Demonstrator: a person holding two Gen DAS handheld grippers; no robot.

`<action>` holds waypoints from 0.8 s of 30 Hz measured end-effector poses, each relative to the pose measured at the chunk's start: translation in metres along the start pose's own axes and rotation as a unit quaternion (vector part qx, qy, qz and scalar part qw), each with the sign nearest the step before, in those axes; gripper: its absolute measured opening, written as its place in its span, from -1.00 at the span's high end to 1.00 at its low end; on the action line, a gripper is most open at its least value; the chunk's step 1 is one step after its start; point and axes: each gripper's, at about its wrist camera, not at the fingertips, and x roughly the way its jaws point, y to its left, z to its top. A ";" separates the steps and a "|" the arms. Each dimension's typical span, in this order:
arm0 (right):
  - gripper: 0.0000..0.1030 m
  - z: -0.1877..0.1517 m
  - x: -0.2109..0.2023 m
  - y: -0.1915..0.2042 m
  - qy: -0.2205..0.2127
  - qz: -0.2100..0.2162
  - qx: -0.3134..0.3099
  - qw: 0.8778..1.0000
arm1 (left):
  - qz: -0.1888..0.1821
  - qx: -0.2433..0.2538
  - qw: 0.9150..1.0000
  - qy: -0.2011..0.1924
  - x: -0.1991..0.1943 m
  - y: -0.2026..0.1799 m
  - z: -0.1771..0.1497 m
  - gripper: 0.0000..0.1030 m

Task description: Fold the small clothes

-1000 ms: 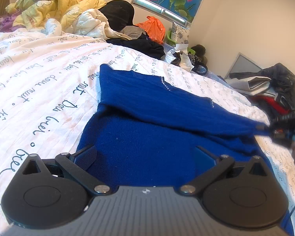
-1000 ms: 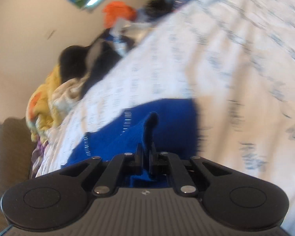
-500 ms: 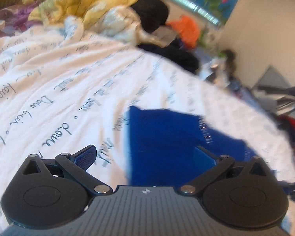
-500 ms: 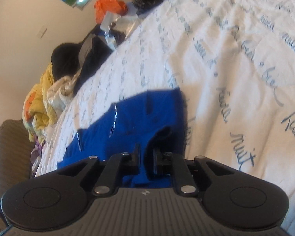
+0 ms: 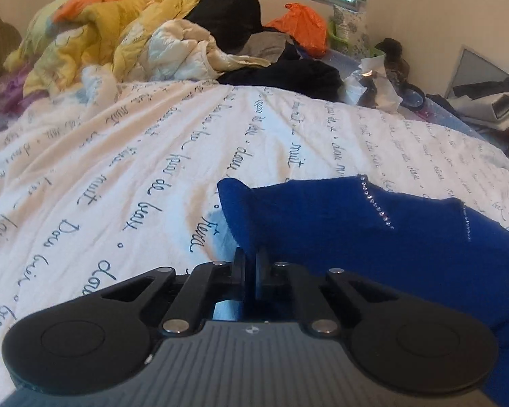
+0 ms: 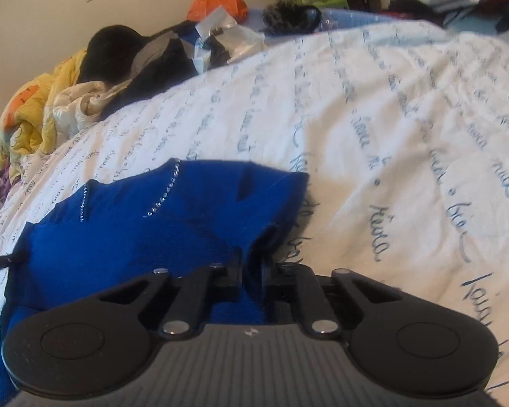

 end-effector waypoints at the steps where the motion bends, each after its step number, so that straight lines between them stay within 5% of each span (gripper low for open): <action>1: 0.86 -0.002 0.000 -0.008 0.000 -0.005 0.010 1.000 | 0.002 0.009 1.000 0.006 0.003 -0.001 -0.001 0.83; 6: 0.75 -0.012 0.002 -0.023 -0.010 0.018 0.065 0.998 | 0.006 0.028 1.000 0.006 0.003 0.001 -0.018 0.64; 8: 0.37 -0.016 -0.010 -0.021 -0.004 0.024 0.075 0.997 | -0.006 0.013 1.000 0.005 -0.016 0.009 -0.026 -0.65; 9: 0.28 -0.020 -0.019 -0.020 -0.007 0.028 0.071 0.997 | -0.009 0.006 1.000 -0.005 -0.029 0.013 -0.032 -0.93; 11: -0.02 -0.034 -0.040 -0.018 -0.019 0.038 0.061 0.997 | -0.026 0.004 0.999 -0.030 -0.057 0.020 -0.051 -0.93; 15: -0.02 -0.065 -0.054 -0.009 0.004 0.045 0.039 0.998 | -0.042 0.008 0.999 0.018 -0.064 0.020 -0.081 -0.59; 17: 0.10 -0.075 -0.052 0.001 -0.005 0.030 0.009 1.000 | -0.011 0.045 0.999 0.008 -0.063 0.008 -0.090 -0.10; 18: 0.28 -0.077 -0.050 0.006 -0.009 0.022 -0.001 1.000 | -0.002 0.062 0.998 -0.004 -0.063 0.003 -0.092 0.07; 19: 0.81 -0.078 -0.047 0.011 -0.006 0.025 -0.010 1.000 | -0.009 0.065 0.998 -0.005 -0.063 0.000 -0.091 0.66; 20: 0.90 -0.078 -0.044 0.015 0.000 0.027 -0.020 0.999 | -0.007 0.065 0.998 -0.001 -0.063 -0.001 -0.089 0.81; 22: 0.92 -0.080 -0.046 0.015 -0.007 0.013 -0.037 0.999 | 0.024 0.089 0.996 0.000 -0.064 -0.004 -0.088 0.82; 24: 0.92 -0.078 -0.050 -0.007 -0.013 0.019 0.010 1.000 | 0.011 0.094 0.995 0.003 -0.065 0.001 -0.089 0.82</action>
